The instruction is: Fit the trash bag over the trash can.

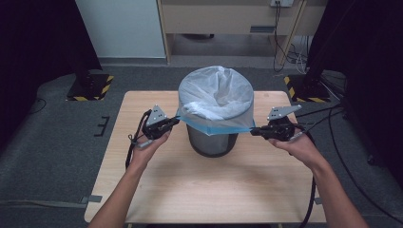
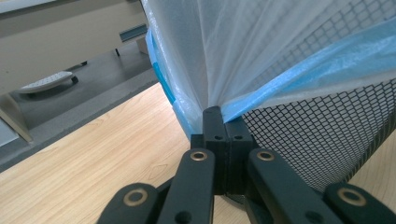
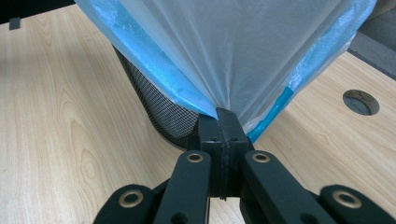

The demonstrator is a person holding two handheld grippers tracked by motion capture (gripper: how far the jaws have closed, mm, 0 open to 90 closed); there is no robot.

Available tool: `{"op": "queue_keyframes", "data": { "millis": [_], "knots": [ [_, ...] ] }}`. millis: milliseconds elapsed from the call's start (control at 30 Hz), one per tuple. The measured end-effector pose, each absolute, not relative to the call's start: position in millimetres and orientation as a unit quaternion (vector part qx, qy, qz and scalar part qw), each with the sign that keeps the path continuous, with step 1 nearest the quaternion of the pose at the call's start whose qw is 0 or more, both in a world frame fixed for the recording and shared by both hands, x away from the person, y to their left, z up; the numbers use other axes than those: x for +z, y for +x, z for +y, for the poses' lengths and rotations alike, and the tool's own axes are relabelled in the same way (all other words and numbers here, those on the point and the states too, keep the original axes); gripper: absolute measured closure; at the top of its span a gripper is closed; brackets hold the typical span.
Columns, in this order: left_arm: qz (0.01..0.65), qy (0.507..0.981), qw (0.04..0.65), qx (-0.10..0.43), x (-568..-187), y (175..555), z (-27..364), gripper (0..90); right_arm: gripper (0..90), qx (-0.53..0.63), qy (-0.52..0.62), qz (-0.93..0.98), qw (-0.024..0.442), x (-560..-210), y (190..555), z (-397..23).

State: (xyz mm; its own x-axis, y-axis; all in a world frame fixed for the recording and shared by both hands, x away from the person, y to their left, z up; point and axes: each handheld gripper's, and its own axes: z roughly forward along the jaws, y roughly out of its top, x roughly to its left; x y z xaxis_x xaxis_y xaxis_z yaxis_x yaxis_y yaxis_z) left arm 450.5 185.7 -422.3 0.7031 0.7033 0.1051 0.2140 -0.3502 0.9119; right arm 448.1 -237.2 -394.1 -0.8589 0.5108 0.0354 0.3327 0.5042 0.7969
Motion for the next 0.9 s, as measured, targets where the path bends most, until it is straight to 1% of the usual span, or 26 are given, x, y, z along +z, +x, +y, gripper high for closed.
{"op": "queue_keyframes", "data": {
  "millis": [567,900],
  "knots": [
    [0.3,0.791,0.477,0.239,-434,456,183,89.9,90.0,0.417,0.257,0.866,0.097,-405,452,-239],
    [0.308,0.786,0.481,0.236,-438,459,183,89.9,90.0,0.414,0.262,0.866,0.098,-408,454,-237]
  ]
}}
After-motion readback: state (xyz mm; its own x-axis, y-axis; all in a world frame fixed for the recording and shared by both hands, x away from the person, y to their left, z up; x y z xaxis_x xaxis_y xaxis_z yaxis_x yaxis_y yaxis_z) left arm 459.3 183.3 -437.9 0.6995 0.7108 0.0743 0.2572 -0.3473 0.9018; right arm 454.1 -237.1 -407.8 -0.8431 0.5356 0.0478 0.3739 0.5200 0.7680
